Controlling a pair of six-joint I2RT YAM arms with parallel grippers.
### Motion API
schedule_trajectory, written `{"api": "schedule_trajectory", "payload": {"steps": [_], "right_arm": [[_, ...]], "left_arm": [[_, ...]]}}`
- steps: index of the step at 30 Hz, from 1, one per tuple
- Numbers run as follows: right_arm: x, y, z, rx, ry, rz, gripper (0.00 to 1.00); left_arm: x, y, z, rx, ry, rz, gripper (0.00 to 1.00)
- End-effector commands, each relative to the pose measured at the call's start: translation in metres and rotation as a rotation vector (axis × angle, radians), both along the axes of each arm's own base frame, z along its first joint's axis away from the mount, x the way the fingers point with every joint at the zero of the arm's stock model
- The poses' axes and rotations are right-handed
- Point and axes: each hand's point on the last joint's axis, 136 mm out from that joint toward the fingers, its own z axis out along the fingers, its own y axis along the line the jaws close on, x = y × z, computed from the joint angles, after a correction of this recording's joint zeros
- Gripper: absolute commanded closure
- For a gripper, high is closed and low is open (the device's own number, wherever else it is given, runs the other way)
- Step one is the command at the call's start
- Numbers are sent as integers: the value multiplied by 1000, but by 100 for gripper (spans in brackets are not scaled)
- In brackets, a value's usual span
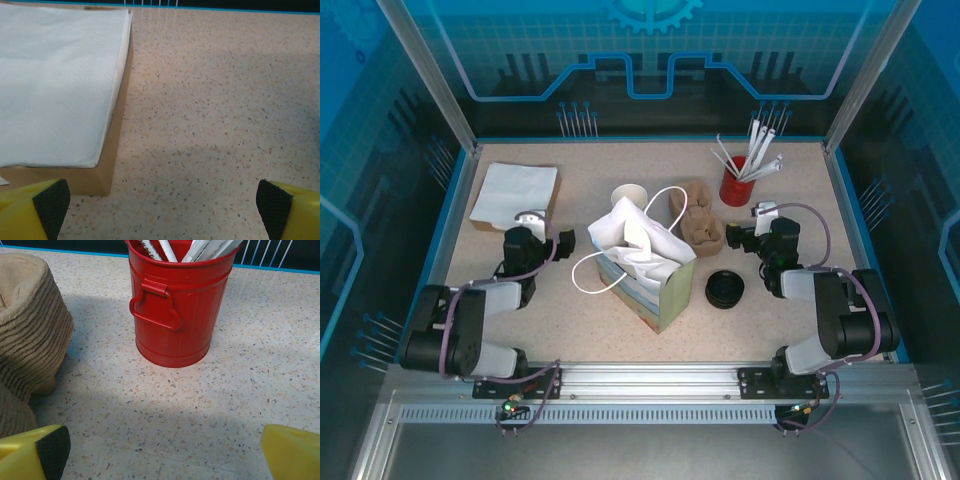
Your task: Pack the takeout coffee
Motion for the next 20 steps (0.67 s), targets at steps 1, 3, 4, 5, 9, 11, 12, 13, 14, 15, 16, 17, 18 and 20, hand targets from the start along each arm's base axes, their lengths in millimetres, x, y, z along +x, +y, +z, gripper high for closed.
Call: {"api": "schedule_trajectory", "payload": {"steps": [1,3,4,5,9,11,12,13,14,15,16,17,18,20], "right_arm": [[3,4,5,-20,-30,8,0],[3,4,5,-19,-28,7,0],[3,4,5,-19,-30,7,0],[3,4,5,-21,-30,7,0],[3,5,4,-25,-28,10,0],[3,4,4,-24,-28,7,0],[3,4,5,-25,-29,8,0],[3,5,4,-25,-27,8,0],[3,4,5,-23,-27,8,0],[3,4,5,-22,-27,8,0],[3,4,4,-22,-26,9,0],[3,4,5,-23,-27,8,0],[3,5,5,-23,-27,9,0],[3,4,5,-22,-27,8,0]], "left_arm": [[13,-1,12,3,-105,-32,1],[20,2,9,-15,-49,-26,1],[21,7,7,-27,-38,-10,1],[21,11,6,-39,-28,8,1],[22,12,7,-38,-31,11,1],[22,12,6,-37,-29,11,1],[22,12,7,-36,-30,11,1],[21,12,6,-36,-29,12,1],[22,12,7,-35,-30,11,1],[22,11,7,-35,-32,10,1],[22,12,7,-35,-30,11,1],[22,11,7,-35,-32,11,1],[22,11,7,-35,-29,11,1],[22,11,7,-35,-31,11,1]]}}
